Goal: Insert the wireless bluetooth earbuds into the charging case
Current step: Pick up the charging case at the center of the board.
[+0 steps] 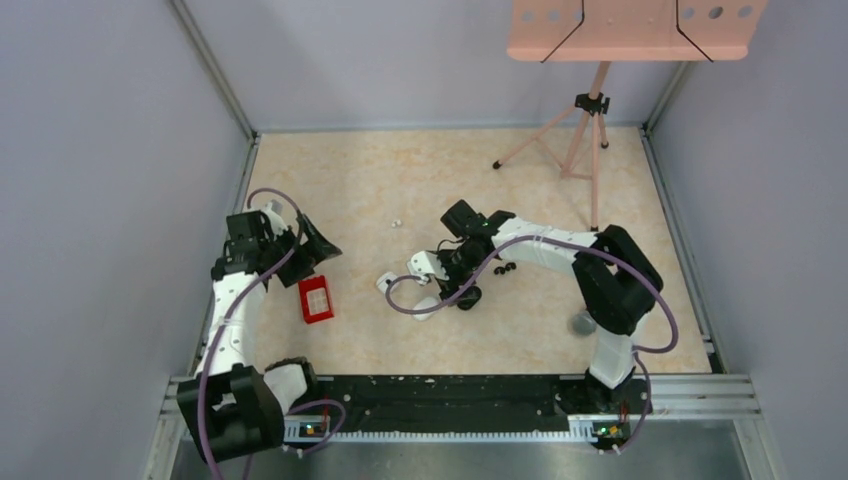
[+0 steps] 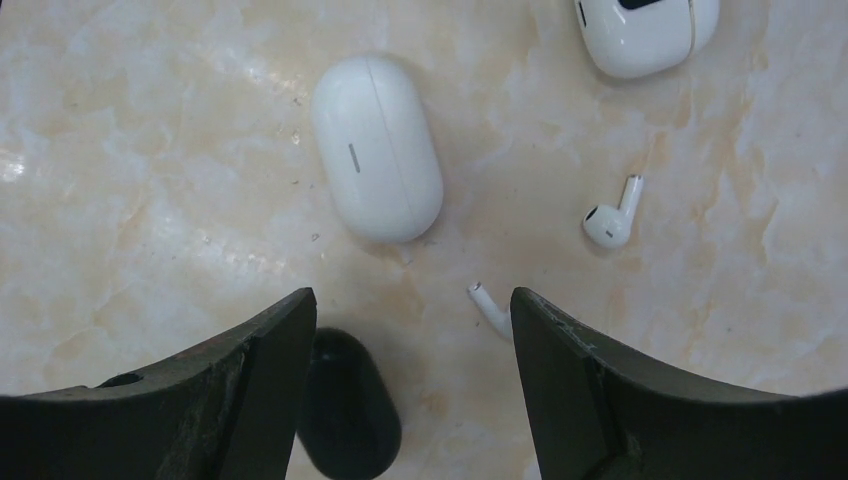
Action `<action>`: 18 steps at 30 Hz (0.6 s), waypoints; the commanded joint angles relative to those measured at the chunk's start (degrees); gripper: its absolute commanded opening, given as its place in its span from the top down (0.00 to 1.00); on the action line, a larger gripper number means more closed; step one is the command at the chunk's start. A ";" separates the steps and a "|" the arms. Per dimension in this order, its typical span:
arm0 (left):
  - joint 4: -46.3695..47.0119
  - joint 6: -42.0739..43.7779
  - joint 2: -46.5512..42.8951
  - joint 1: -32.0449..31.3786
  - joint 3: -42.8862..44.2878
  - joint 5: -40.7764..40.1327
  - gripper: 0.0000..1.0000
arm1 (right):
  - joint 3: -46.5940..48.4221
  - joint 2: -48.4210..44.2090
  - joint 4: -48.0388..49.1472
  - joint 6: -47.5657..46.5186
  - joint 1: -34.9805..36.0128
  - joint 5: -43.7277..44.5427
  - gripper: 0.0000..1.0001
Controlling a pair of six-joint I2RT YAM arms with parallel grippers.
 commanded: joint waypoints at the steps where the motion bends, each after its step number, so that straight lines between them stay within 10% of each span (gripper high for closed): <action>1: 3.33 -3.80 -0.84 2.76 -1.87 2.25 0.05 | 4.84 2.63 -0.12 -5.04 2.24 -0.97 0.29; 18: 4.90 -5.83 -0.61 4.72 -4.50 4.15 0.08 | 5.65 7.75 -0.14 -6.71 5.12 -2.39 0.38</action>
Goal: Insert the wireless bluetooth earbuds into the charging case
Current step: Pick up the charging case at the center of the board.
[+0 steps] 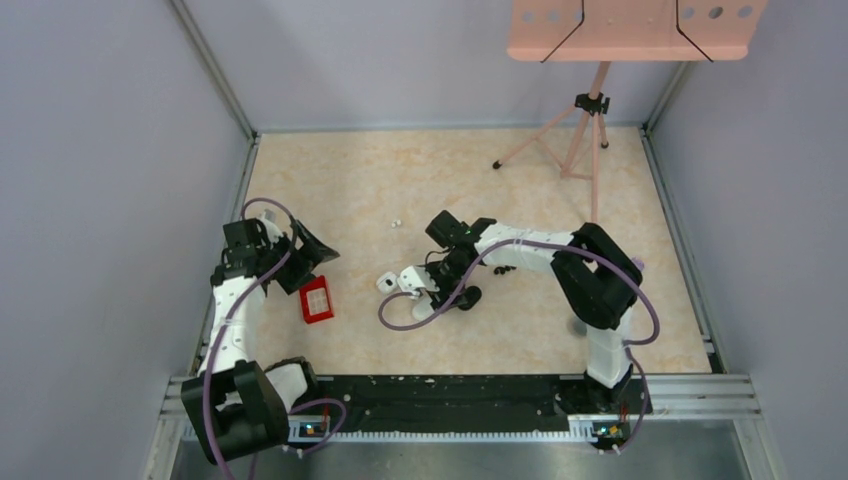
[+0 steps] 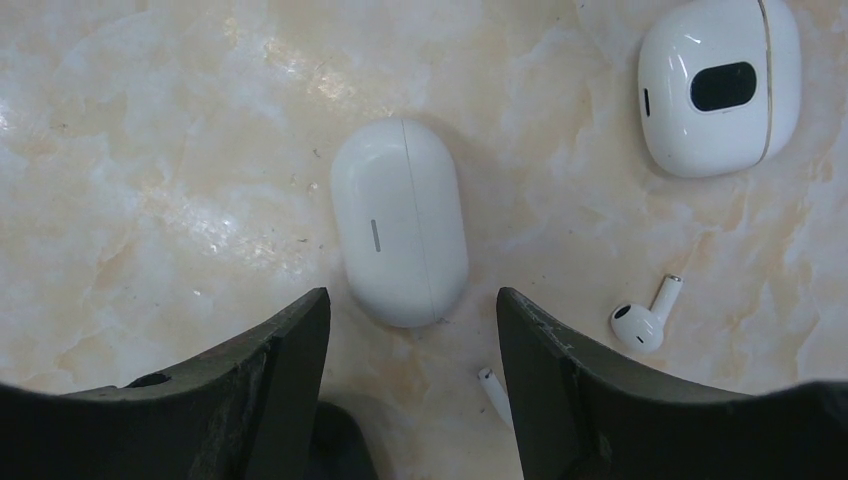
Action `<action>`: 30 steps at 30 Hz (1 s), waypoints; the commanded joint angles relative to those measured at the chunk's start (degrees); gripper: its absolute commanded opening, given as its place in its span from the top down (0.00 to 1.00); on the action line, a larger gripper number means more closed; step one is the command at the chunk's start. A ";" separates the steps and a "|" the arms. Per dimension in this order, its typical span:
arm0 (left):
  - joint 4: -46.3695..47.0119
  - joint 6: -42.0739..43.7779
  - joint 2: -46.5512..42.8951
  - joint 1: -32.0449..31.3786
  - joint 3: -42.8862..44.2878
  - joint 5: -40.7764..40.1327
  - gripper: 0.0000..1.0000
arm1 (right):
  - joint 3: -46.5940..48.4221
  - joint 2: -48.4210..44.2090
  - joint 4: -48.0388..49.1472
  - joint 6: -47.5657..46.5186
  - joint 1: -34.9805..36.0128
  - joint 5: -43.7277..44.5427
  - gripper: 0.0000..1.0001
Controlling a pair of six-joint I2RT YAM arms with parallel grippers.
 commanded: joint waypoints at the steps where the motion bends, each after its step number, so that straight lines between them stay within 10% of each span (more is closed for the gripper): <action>1: 2.52 -0.79 -0.48 0.41 -0.11 1.64 0.08 | 2.30 1.59 -0.14 -1.56 0.93 -2.68 0.39; 17: 3.27 -1.47 0.93 0.41 -0.01 1.91 0.10 | 1.22 2.06 2.03 1.81 1.99 -2.53 0.46; 23: 6.53 -2.88 2.61 0.41 -0.23 2.98 0.13 | -0.36 -0.03 7.18 5.39 2.00 -0.36 0.69; 30: 9.45 -0.58 7.63 -2.47 4.68 8.10 0.14 | -3.33 -9.03 19.63 15.95 -0.58 5.49 0.73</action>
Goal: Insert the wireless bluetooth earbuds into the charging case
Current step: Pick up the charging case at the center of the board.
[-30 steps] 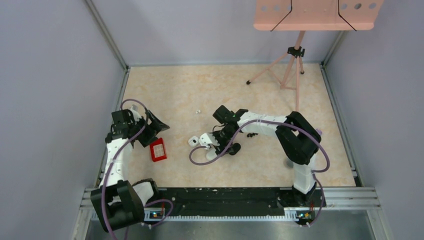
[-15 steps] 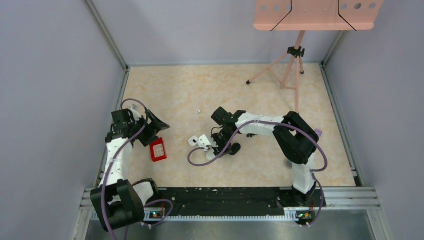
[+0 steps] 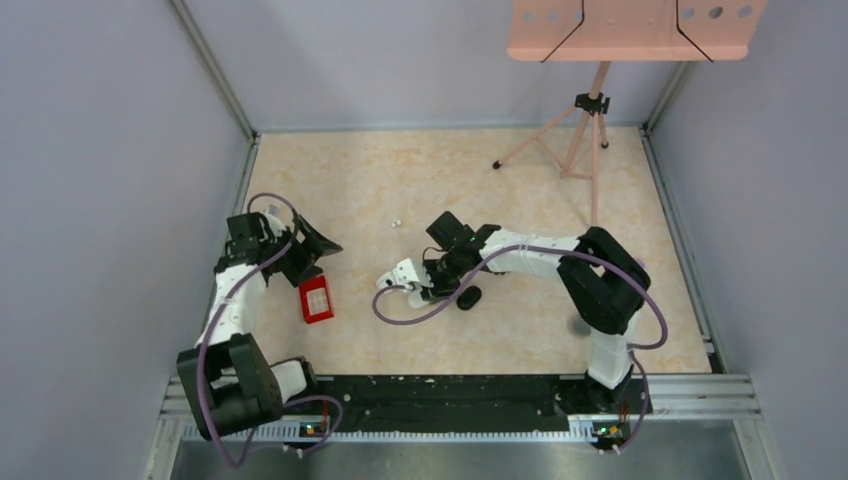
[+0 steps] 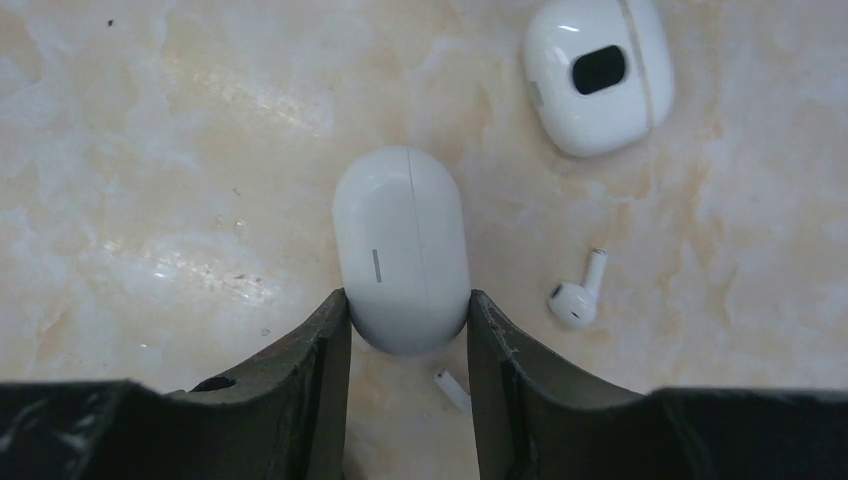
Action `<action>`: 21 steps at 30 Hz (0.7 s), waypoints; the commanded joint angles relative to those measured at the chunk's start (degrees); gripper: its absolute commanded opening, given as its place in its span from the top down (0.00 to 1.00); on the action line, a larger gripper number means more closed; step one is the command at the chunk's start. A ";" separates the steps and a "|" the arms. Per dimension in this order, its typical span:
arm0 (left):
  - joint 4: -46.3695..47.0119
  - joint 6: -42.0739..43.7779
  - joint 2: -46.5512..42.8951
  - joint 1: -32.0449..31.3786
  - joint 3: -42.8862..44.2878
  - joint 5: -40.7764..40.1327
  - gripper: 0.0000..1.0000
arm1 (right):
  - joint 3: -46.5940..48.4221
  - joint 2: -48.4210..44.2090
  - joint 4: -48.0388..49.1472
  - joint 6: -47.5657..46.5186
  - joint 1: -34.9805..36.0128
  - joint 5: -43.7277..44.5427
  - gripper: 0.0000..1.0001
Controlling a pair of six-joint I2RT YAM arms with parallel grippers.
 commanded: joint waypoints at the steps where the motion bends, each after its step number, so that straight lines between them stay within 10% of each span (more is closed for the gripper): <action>1: 4.67 3.47 2.60 -3.34 6.13 6.14 0.14 | 0.66 -9.14 9.46 7.98 -1.94 3.49 0.74; 12: 43.25 5.45 -5.15 -21.18 6.03 20.43 0.08 | -2.07 -29.74 20.38 17.21 -4.95 17.83 0.76; 21: 51.99 -0.54 0.36 -28.72 7.52 24.83 0.18 | -0.05 -32.48 22.10 20.06 -3.94 22.07 0.74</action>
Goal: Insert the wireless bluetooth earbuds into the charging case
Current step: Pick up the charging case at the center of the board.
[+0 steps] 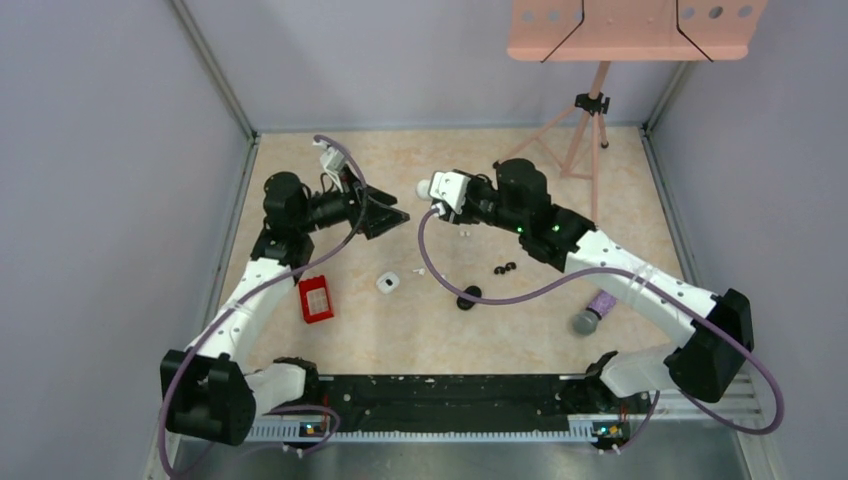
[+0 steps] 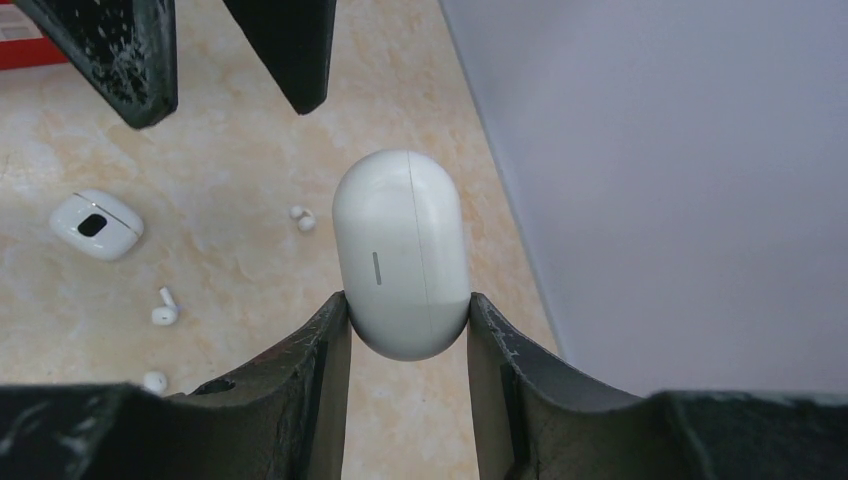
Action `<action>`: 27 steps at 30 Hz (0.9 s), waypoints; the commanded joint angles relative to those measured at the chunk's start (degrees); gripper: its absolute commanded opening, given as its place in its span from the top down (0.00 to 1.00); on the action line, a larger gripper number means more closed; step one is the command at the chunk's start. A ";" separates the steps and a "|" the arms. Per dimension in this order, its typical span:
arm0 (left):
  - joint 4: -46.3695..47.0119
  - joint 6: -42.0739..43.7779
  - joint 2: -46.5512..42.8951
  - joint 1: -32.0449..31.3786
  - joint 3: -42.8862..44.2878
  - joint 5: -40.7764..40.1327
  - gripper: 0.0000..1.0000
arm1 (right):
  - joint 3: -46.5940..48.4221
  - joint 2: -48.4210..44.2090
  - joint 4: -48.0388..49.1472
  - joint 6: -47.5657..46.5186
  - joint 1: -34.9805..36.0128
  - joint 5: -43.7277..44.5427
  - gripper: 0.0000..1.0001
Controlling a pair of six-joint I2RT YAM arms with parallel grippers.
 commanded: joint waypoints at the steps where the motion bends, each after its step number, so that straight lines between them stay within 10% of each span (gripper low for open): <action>1: 10.07 -4.35 2.33 -2.86 0.25 2.45 0.19 | 0.86 -0.89 3.18 2.20 1.09 3.08 0.74; 13: 10.44 -7.14 6.99 -5.13 5.47 1.95 0.22 | -2.34 -3.17 5.51 -0.47 4.31 3.38 0.74; 27: 10.69 -6.80 9.50 -6.24 7.21 3.72 0.49 | -3.37 -3.53 9.69 0.25 5.34 4.78 0.75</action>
